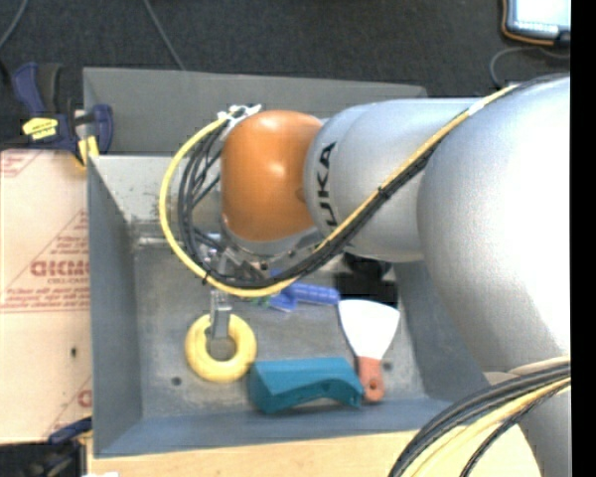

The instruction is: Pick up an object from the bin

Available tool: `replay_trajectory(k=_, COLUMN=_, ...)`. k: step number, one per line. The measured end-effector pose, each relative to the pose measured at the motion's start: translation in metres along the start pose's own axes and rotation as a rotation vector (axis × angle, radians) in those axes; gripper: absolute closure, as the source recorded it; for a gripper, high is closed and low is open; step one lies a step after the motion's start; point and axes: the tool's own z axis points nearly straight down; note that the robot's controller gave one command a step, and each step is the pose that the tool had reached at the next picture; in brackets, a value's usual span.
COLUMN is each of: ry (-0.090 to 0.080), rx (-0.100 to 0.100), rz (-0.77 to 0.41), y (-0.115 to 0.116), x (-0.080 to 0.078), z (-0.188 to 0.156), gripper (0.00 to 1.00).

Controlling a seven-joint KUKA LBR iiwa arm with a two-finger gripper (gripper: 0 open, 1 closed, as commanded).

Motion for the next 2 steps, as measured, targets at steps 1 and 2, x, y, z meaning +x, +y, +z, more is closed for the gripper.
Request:
replay_trajectory(k=1, ry=-0.007, rx=-0.001, rz=0.003, y=-0.001, x=-0.001, z=-0.005, gripper=0.00)
replay_trajectory(k=2, ry=-0.010, rx=-0.001, rz=-0.050, y=-0.019, x=0.031, z=0.031, gripper=0.00)
